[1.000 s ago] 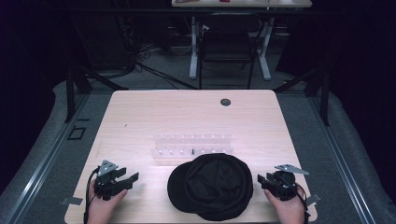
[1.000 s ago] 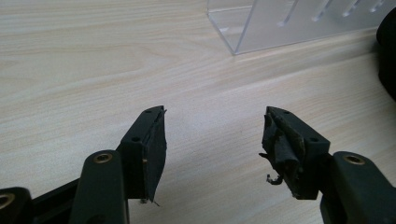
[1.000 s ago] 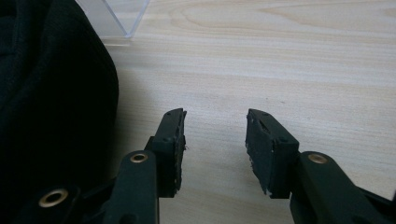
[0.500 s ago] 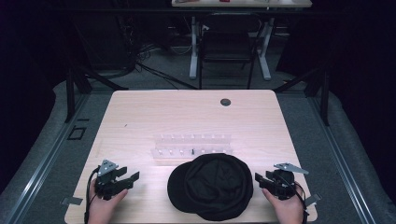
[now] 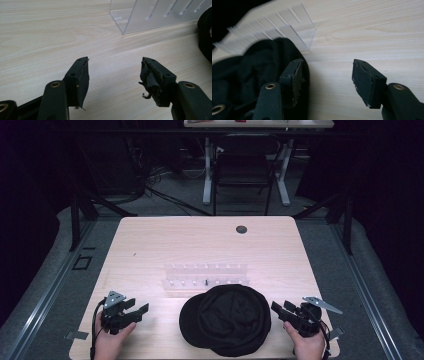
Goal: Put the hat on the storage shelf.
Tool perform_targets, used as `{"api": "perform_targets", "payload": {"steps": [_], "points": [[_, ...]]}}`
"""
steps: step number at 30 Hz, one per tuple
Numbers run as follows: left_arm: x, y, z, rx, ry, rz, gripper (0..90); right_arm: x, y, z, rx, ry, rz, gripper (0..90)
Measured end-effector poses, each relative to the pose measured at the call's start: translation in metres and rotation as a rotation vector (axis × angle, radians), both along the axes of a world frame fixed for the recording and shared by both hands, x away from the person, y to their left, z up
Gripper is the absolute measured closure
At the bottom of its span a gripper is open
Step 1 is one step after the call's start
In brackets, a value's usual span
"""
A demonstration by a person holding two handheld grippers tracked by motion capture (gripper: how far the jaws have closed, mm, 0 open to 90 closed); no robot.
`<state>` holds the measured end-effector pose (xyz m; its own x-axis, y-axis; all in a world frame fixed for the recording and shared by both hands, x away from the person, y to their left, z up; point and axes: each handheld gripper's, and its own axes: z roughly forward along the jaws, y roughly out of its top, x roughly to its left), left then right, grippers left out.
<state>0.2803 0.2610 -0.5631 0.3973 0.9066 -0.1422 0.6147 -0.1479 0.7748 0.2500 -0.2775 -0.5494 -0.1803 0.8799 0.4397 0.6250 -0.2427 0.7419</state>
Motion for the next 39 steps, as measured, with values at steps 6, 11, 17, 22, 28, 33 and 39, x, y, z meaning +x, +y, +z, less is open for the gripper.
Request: {"api": "perform_targets", "payload": {"steps": [6, 11, 17, 22, 28, 33, 39], "points": [[-0.001, 0.001, 0.000, -0.003, 0.010, -0.003, 40.0, -0.001, 0.000, 0.000, -0.053, 0.016, 0.030, 55.1], [-0.003, 0.001, 0.001, -0.001, 0.013, -0.018, 41.0, -0.003, 0.003, 0.005, -0.119, 0.042, 0.065, 66.9], [-0.004, 0.001, 0.001, 0.005, 0.007, -0.015, 41.7, 0.006, 0.005, 0.011, -0.118, 0.106, 0.078, 58.8], [-0.004, 0.002, 0.001, 0.008, 0.007, -0.009, 41.7, 0.014, 0.011, 0.022, -0.148, 0.025, 0.118, 47.2], [-0.005, 0.003, 0.001, 0.010, 0.009, 0.000, 41.7, 0.024, 0.026, 0.030, -0.171, 0.034, 0.168, 47.5], [-0.004, 0.002, 0.001, 0.003, 0.011, -0.006, 41.8, 0.027, 0.034, 0.041, -0.183, 0.110, 0.164, 58.4], [-0.004, 0.002, 0.001, -0.011, 0.019, -0.011, 43.1, 0.038, 0.039, 0.061, -0.255, 0.214, 0.203, 67.0]]}}
